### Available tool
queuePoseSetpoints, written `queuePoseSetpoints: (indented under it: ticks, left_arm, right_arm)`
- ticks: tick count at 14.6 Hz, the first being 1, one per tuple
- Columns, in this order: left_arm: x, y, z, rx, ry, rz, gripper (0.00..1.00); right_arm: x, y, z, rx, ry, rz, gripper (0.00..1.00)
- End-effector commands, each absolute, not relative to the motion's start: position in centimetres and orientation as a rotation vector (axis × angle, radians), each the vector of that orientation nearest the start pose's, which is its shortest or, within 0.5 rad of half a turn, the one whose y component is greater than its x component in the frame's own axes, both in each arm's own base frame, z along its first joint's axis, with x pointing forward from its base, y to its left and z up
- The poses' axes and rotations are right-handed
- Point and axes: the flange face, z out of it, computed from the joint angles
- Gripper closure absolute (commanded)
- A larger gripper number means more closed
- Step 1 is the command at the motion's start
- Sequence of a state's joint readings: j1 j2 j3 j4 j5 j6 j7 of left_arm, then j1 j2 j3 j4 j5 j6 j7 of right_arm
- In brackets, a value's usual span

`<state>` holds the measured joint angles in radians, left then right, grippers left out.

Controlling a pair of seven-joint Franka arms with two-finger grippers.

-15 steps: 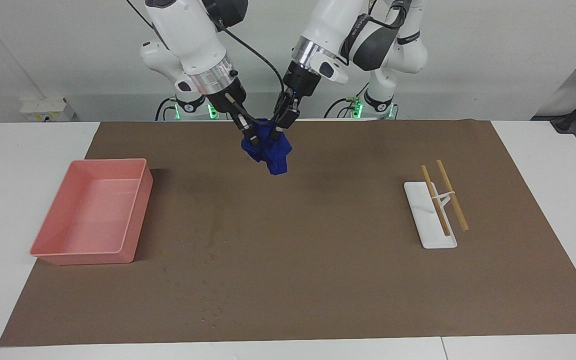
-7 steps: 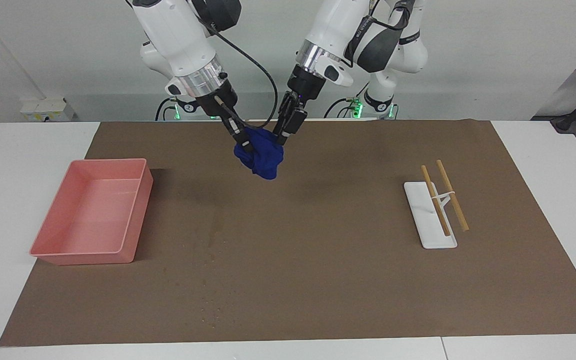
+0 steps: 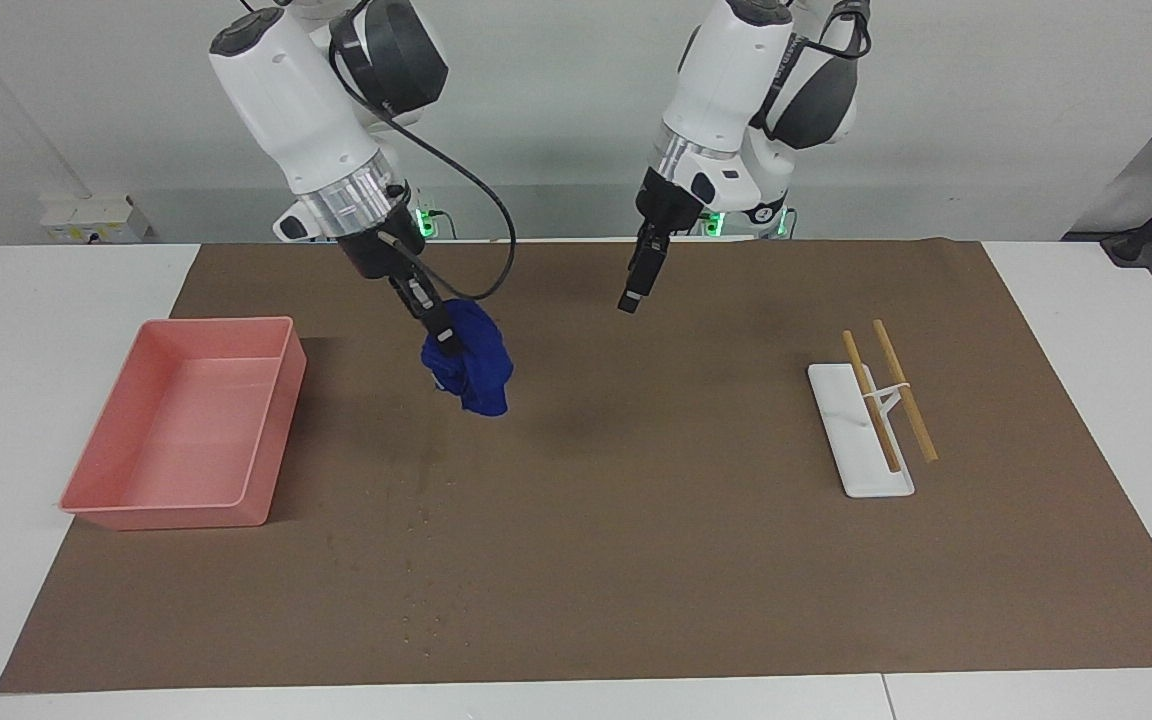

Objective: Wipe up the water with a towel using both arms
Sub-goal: 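Carry the towel to the spill with the right gripper while the left gripper withdraws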

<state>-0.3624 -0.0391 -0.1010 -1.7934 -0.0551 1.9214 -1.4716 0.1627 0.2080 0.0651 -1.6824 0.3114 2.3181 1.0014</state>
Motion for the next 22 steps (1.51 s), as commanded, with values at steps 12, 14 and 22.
queuePoseSetpoints:
  ticks: [12, 14, 22]
  left_arm:
    - [51.6, -3.7, 59.6, -2.956, -0.840, 0.078, 0.00]
    - [51.4, -2.1, 60.1, -2.951, -0.624, 0.077, 0.00]
    - [51.1, 4.6, 61.9, -2.996, -0.229, 0.098, 0.00]
  right_arm:
    - [71.6, 8.7, 34.2, -2.475, 1.046, -0.464, 1.00]
    - [69.4, 9.2, 32.6, -2.518, 1.054, -0.379, 1.00]
    - [58.9, 9.4, 30.3, -2.715, 0.998, 0.126, 1.00]
